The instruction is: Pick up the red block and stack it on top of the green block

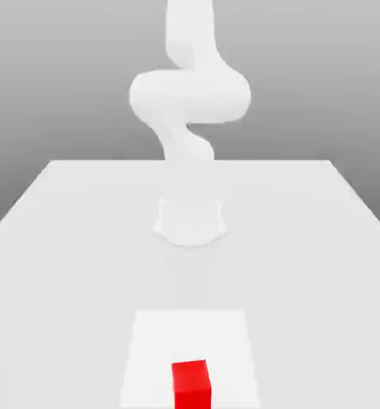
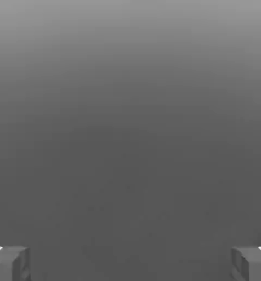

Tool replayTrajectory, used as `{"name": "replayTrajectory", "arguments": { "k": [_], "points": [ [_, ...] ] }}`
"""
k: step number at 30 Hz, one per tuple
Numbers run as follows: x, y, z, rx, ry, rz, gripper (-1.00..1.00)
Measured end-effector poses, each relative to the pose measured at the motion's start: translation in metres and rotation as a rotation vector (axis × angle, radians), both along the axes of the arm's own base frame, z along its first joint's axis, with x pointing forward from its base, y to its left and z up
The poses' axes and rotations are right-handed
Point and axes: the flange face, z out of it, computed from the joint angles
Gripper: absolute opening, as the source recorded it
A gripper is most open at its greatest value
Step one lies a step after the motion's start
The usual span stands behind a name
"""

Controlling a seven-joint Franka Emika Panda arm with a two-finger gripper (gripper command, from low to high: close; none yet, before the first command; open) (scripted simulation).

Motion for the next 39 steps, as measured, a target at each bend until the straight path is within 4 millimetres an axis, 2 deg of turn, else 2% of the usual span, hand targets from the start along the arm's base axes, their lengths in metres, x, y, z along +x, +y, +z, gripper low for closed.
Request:
{"name": "replayTrajectory", "arguments": {
  "k": [3,7,11,14,19,25,30,31,37,39],
  "points": [
    [0.038,0.0,-0.048,-0.004,0.089,0.017,0.0],
    [0.077,0.0,-0.116,-0.01,0.202,0.038,0.0],
    [0.105,0.001,-0.188,-0.017,0.314,0.057,0.0],
    [0.118,0.002,-0.244,-0.024,0.398,0.072,0.0],
    [0.126,0.003,-0.339,-0.036,0.538,0.097,0.0],
    [0.112,0.002,-0.451,-0.054,0.703,0.124,0.0],
    [0.109,0.002,-0.522,-0.057,0.726,0.128,0.0],
    [0.108,0.002,-0.528,-0.057,0.727,0.128,-1.0],
    [0.108,0.002,-0.532,-0.057,0.727,0.128,-1.0],
    [0.109,0.002,-0.518,-0.057,0.727,0.128,-1.0]
  ]
}}
